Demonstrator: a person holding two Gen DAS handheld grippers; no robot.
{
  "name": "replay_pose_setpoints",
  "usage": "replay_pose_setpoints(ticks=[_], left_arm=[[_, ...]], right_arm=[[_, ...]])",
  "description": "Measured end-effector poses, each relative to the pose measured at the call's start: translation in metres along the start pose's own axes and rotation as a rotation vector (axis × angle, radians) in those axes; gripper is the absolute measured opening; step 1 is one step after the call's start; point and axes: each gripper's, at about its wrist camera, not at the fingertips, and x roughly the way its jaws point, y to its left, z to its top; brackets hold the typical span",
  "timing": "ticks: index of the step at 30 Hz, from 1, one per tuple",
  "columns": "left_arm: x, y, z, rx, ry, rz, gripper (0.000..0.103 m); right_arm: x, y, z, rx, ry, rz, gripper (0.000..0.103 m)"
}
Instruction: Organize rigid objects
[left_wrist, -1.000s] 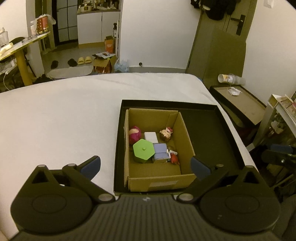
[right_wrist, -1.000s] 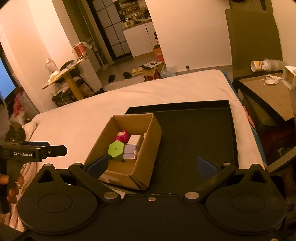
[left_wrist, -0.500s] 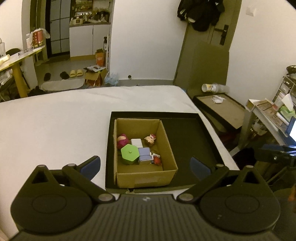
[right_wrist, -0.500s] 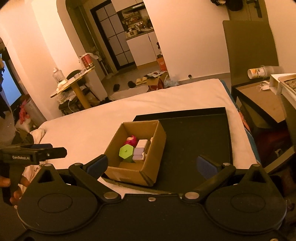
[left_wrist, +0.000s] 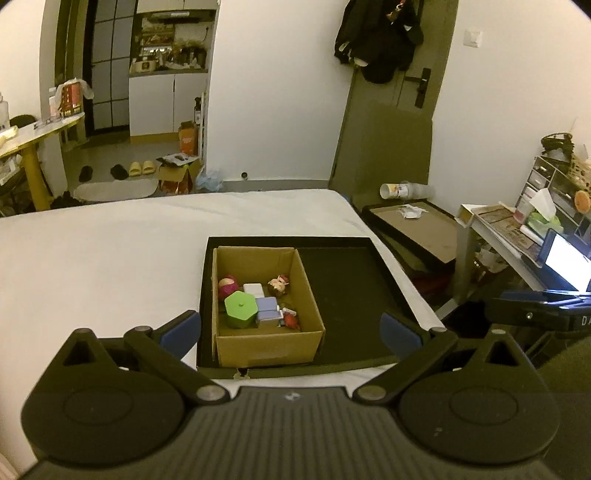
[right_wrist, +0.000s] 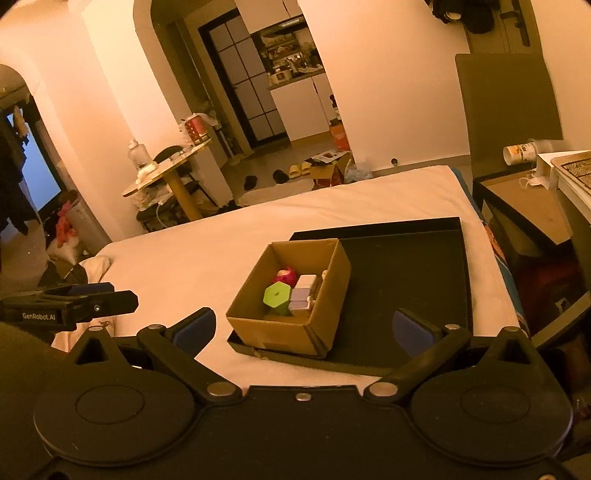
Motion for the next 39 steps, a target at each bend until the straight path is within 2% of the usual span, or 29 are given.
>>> replay_pose_setpoints(ticks=[12, 27, 39], left_arm=[[-0.017, -0.004, -0.007, 0.005, -0.03, -0.008, 0.103], [-0.03, -0.007, -0.006, 0.008, -0.058, -0.022, 0.103], [-0.03, -0.009, -0.006, 0.001, -0.057, -0.023, 0.103]], right_arm=[[-0.022, 0.008, -0.01, -0.01, -0.038, 0.014, 0.103], [-0.038, 0.005, -0.013, 0.021, -0.081, -0.018, 0.103], [-0.04, 0.007, -0.013, 0.021, -0.069, -0.04, 0.103]])
